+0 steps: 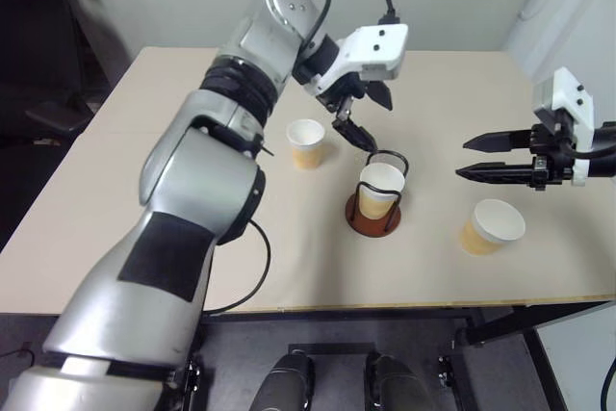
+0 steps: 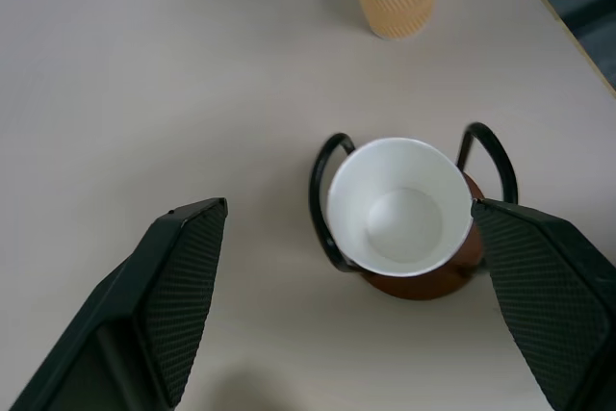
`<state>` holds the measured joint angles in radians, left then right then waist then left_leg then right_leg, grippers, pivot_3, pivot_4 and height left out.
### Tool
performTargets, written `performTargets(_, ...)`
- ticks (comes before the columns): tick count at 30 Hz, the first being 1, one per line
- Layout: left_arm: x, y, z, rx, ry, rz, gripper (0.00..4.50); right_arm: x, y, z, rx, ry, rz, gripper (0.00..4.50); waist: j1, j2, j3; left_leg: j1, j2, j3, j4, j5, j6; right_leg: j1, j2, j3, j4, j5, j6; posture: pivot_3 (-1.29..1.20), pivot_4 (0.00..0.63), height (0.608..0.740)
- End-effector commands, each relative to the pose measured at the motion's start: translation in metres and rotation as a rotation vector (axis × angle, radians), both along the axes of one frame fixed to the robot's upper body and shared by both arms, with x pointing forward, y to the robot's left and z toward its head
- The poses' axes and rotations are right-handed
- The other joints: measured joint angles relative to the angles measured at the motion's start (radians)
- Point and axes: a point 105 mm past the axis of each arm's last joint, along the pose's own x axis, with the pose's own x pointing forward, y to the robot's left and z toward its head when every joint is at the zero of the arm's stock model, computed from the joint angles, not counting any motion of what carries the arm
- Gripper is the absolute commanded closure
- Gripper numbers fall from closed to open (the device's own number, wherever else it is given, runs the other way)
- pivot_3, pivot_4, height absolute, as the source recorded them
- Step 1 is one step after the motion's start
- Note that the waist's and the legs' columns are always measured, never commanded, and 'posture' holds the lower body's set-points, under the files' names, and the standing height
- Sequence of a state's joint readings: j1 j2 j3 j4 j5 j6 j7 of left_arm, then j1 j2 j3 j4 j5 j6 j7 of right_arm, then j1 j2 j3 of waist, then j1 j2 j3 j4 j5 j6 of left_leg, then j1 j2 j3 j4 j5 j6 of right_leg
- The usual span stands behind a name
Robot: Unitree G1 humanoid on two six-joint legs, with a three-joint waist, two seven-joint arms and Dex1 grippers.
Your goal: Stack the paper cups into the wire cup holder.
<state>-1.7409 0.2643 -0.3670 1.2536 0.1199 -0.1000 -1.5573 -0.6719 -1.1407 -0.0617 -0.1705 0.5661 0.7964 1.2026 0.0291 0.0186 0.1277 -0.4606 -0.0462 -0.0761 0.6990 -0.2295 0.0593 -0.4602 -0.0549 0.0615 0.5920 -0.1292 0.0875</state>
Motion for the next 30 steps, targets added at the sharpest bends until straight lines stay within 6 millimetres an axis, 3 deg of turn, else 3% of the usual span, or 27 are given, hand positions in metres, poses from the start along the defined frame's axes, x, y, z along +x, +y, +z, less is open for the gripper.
performTargets(1,0.009,0.019,0.013,0.003,-0.103,0.051,0.06,-0.005,0.001,0.013,0.017,-0.055,0.002,1.97,-0.002,0.0,0.0,0.0,0.0,0.0,0.0,0.0,0.0,0.0,0.0,0.0,0.0,0.0,0.0,0.0,0.15,0.74)
performTargets(6,0.03,0.062,0.001,0.153,-0.281,0.146,0.06,-0.002,0.005,0.009,0.029,-0.067,-0.007,1.97,-0.005,0.001,0.0,0.002,0.001,0.0,-0.001,0.0,0.0,0.0,0.001,0.001,0.001,0.0,-0.001,0.0,0.15,0.74)
performTargets(10,0.028,0.092,-0.006,0.162,-0.229,0.168,0.06,0.002,0.011,0.015,0.057,-0.088,0.0,1.97,-0.009,0.001,0.0,0.002,0.001,0.0,0.0,0.0,-0.001,0.0,0.002,0.001,0.001,-0.001,-0.003,0.0,0.15,0.74)
performTargets(18,0.015,0.099,0.005,-0.065,-0.028,0.173,0.06,0.007,0.021,0.024,0.123,-0.098,0.023,1.97,0.001,0.001,0.0,0.0,-0.001,-0.004,0.0,0.0,-0.001,0.0,-0.002,-0.003,0.0,-0.001,-0.006,0.0,0.15,0.74)
performTargets(23,0.006,0.093,0.013,-0.216,0.05,0.151,0.06,-0.003,0.011,0.015,0.057,-0.046,0.009,1.97,0.001,0.004,0.0,0.0,-0.002,-0.001,-0.002,0.0,-0.003,-0.002,0.001,-0.006,0.001,-0.002,-0.007,0.0,0.15,0.74)
performTargets(29,-0.021,0.094,0.002,-0.294,0.216,0.099,0.06,-0.019,0.004,0.013,0.077,0.032,-0.006,1.97,-0.006,0.004,-0.001,0.0,0.002,0.002,-0.001,0.002,-0.012,-0.002,0.002,-0.003,0.002,-0.002,-0.006,0.0,0.15,0.74)
performTargets(30,-0.026,0.096,-0.002,-0.298,0.231,0.084,0.06,-0.024,0.0,0.006,0.044,0.056,-0.011,1.97,-0.008,0.004,-0.001,0.001,0.002,0.003,-0.001,0.002,-0.012,-0.002,0.002,-0.003,0.002,-0.003,-0.006,0.0,0.15,0.74)
